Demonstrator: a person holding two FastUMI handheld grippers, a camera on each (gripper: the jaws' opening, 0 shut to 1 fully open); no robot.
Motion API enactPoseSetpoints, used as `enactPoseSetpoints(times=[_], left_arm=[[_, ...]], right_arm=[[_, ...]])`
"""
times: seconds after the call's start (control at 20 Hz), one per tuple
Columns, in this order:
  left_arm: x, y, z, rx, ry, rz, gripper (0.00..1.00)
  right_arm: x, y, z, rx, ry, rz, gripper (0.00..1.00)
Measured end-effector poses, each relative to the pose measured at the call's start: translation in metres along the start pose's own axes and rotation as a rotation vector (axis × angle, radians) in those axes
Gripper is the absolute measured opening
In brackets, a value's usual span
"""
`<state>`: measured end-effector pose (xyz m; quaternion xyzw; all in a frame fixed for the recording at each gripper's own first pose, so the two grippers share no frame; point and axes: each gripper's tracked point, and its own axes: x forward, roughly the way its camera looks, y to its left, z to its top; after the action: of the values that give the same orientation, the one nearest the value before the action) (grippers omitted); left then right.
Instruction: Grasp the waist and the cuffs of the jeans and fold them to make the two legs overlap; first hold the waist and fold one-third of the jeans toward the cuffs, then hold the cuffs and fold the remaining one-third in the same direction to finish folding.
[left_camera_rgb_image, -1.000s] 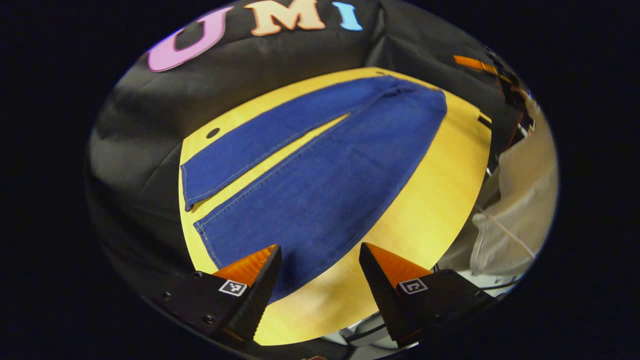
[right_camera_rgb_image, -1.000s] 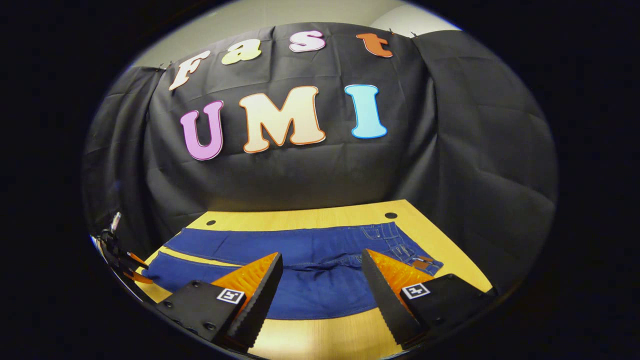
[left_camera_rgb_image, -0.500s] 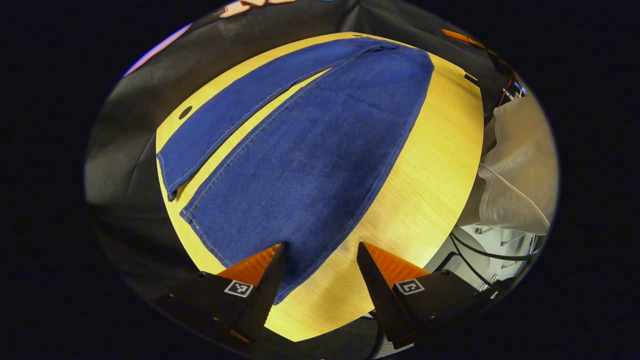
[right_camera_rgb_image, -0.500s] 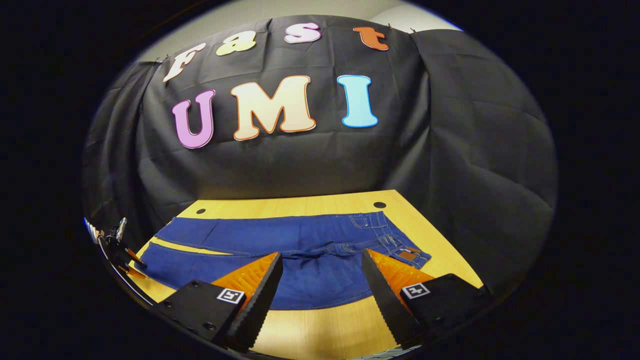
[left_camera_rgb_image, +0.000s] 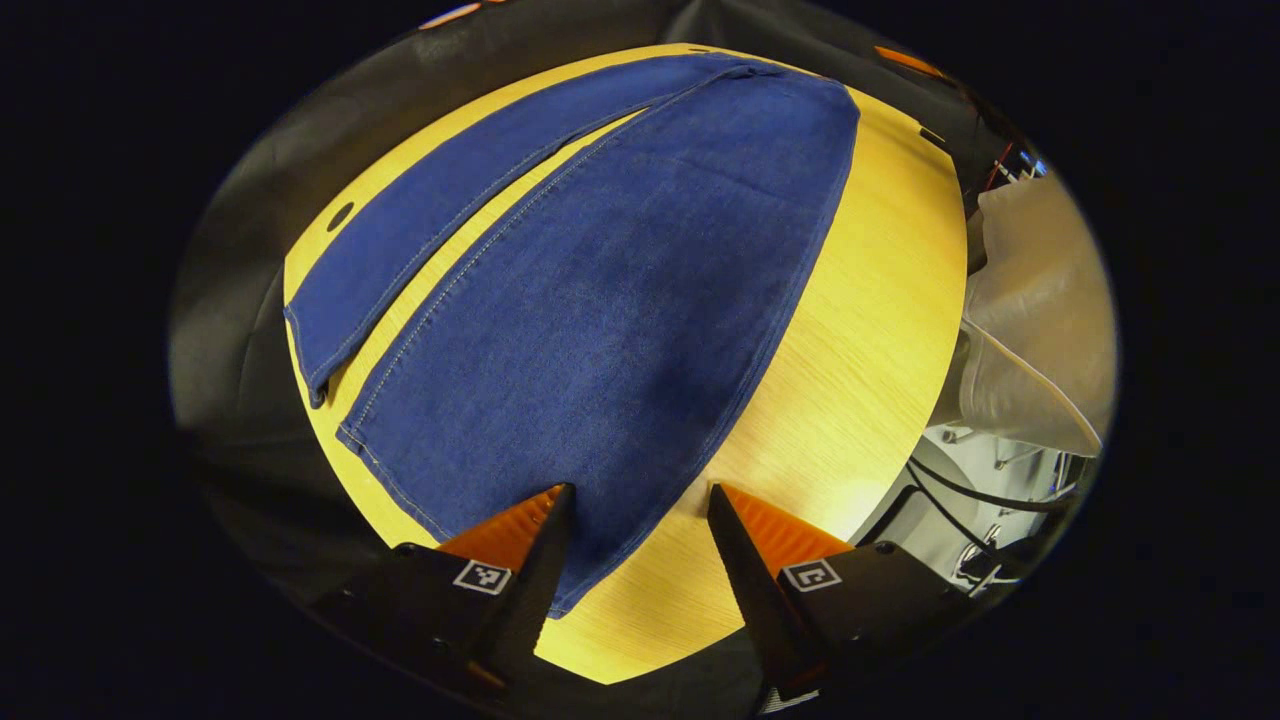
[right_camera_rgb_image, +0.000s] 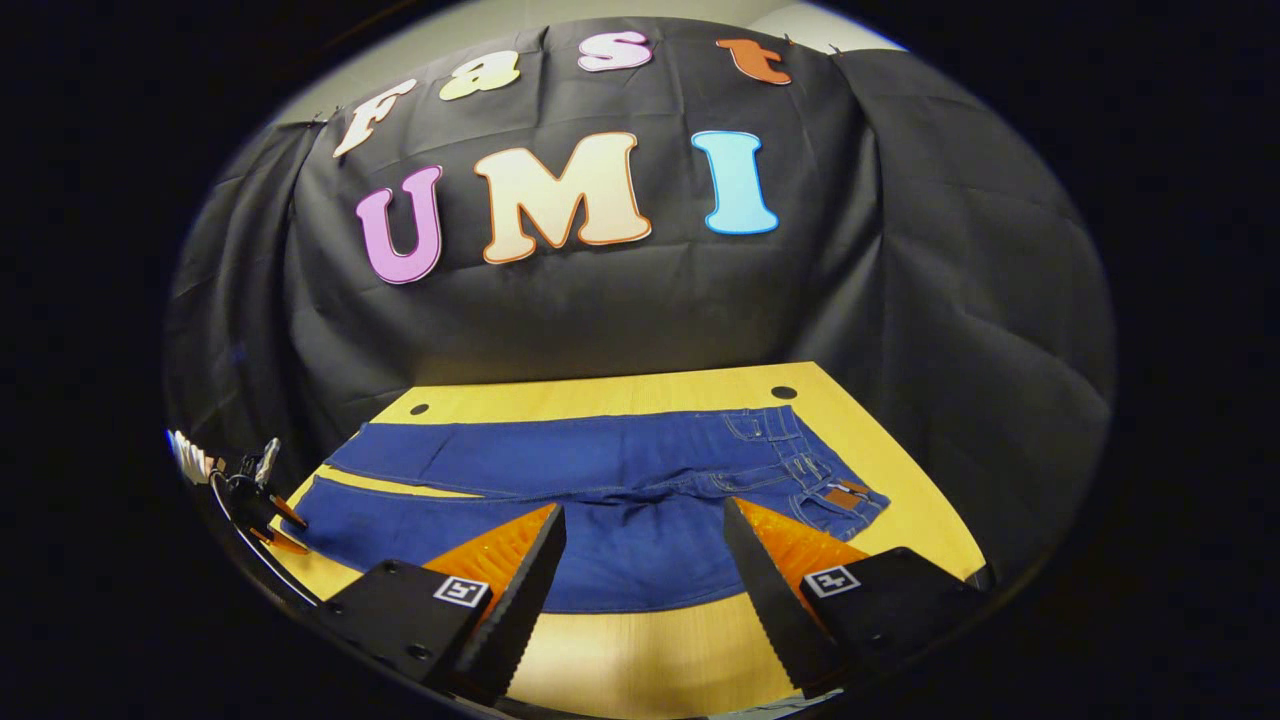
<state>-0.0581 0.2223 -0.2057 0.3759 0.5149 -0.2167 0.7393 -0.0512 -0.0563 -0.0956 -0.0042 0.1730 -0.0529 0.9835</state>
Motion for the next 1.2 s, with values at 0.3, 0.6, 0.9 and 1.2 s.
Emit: enactPoseSetpoints(times=[0.3, 0.6, 0.9, 1.2], left_arm=[[0.001, 0.0, 0.0, 0.046, 0.052, -0.036, 0.77], [0.002, -0.004, 0.0, 0.023, 0.101, -0.022, 0.77], [0.004, 0.005, 0.005, 0.007, 0.136, 0.005, 0.33], [0.008, 0.011, 0.005, -0.014, 0.147, 0.043, 0.0]], right_arm=[[0.013, 0.004, -0.007, 0.002, 0.034, 0.031, 0.94], [0.023, 0.007, -0.019, 0.006, 0.094, 0.086, 0.98], [0.03, -0.007, -0.038, -0.064, 0.168, 0.142, 0.98], [0.04, -0.023, -0.075, -0.235, 0.313, 0.24, 0.93]])
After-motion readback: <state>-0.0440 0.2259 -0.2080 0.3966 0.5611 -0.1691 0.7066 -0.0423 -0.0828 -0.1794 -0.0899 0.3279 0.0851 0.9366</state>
